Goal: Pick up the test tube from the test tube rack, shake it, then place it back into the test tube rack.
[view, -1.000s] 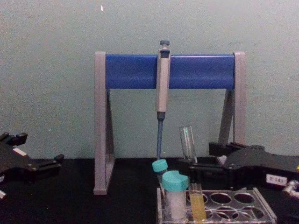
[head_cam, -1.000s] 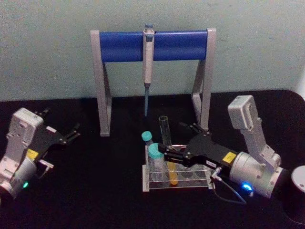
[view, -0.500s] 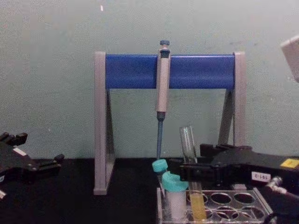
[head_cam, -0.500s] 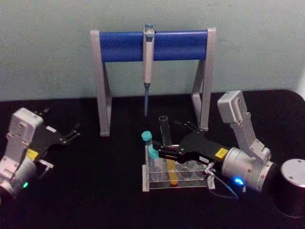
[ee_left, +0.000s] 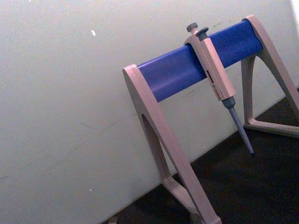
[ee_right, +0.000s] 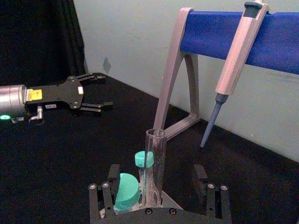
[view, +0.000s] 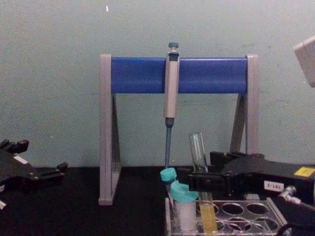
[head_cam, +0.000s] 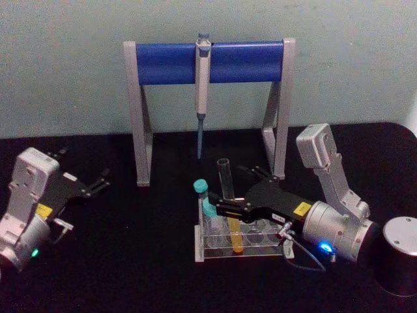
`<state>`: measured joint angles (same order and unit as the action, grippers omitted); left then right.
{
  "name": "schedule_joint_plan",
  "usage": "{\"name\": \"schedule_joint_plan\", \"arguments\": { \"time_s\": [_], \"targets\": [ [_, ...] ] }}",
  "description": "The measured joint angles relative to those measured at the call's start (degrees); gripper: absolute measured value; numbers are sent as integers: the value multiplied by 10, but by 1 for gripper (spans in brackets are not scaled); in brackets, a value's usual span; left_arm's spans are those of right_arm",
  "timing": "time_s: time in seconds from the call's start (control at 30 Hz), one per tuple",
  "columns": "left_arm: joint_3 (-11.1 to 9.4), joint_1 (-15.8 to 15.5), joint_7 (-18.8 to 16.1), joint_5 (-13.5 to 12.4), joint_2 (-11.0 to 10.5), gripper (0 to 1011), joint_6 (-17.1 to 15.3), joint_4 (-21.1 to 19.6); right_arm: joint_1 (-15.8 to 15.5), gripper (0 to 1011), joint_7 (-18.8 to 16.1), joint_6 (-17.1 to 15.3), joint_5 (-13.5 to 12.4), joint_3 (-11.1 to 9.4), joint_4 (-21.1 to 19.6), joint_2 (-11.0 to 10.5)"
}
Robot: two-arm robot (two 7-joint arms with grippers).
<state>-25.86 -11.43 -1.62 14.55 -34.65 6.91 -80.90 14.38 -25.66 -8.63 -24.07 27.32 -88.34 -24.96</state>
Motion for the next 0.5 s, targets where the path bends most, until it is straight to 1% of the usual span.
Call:
{"name": "schedule_joint_plan", "arguments": {
  "time_s": [0.1, 0.17, 0.37, 0.4, 0.47, 0.5],
  "targets": [
    [0, 0, 0, 0, 0, 1001, 0, 0, 0, 978, 0, 0, 0, 0, 0, 0],
    [0, 0, 0, 0, 0, 1001, 0, 0, 0, 942, 0, 0, 0, 0, 0, 0],
    [0, 0, 0, 0, 0, 1001, 0, 0, 0, 785, 0, 0, 0, -1, 0, 0],
    [0, 0, 0, 0, 0, 1001, 0, 0, -1, 737, 0, 0, 0, -1, 0, 0],
    [0, 0, 0, 0, 0, 1001, 0, 0, -1, 680, 0, 0, 0, -1, 0, 0],
    [0, 0, 0, 0, 0, 1001, 0, 0, -1, 680, 0, 0, 0, -1, 0, 0]
  ]
}}
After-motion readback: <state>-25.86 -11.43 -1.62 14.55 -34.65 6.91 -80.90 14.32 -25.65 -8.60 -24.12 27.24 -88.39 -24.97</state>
